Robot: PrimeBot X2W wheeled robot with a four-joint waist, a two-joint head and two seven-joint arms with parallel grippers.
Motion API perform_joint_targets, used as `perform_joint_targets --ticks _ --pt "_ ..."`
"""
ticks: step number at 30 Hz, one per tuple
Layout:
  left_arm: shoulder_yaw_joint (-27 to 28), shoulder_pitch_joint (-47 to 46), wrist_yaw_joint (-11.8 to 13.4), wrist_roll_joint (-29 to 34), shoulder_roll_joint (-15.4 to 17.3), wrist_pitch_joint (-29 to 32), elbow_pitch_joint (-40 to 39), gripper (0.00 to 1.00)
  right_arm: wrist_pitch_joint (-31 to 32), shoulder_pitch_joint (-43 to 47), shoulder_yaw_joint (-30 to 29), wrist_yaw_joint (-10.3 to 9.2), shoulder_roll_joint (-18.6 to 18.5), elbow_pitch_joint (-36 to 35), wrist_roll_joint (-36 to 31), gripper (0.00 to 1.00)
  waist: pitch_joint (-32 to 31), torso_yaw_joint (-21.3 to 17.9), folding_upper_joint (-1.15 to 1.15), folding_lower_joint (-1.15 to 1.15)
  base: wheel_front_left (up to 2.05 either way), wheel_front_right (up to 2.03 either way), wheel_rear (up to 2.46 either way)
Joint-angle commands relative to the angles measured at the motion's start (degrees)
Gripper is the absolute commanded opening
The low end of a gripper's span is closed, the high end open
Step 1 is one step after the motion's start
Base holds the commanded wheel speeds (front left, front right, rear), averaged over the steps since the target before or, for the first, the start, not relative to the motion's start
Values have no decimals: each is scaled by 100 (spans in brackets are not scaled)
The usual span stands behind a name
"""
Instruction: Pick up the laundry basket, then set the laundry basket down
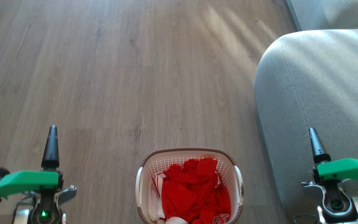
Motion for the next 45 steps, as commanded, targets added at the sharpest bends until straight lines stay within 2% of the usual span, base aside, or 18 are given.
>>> perform_joint_targets --ticks 1,6,23,30,36,40,45 --pt "78 -374 52 294 53 -58 -344 100 -85 -342 49 16 -46 -259 -294 100 2 11 0 0 0 0 0" --pt "-92 -412 161 874 54 -125 -616 100 -152 -406 165 18 -48 -347 -740 100 8 35 0 0 0 0 0" --pt "-933 -550 995 3272 100 -411 -1332 100 -437 -570 526 23 -57 -899 -2710 100 6 110 0 0 0 0 0" --pt "-1493 -616 1497 3968 411 -529 -1213 100 -554 -605 852 25 -61 -946 -3627 100 -1 124 0 0 0 0 0" --pt "-2162 -776 1988 4563 808 -630 -1074 100 -655 -656 1154 27 -64 -900 -4431 100 -5 107 0 0 0 0 0" --pt "-2632 -896 2355 4850 1017 -697 -925 100 -722 -681 1312 29 -95 -757 -4841 100 -11 106 0 0 0 0 0" --pt "-3106 -1062 2644 5092 1192 -781 -583 100 -806 -690 1547 30 -116 -524 -5124 100 -25 119 0 0 0 0 0"
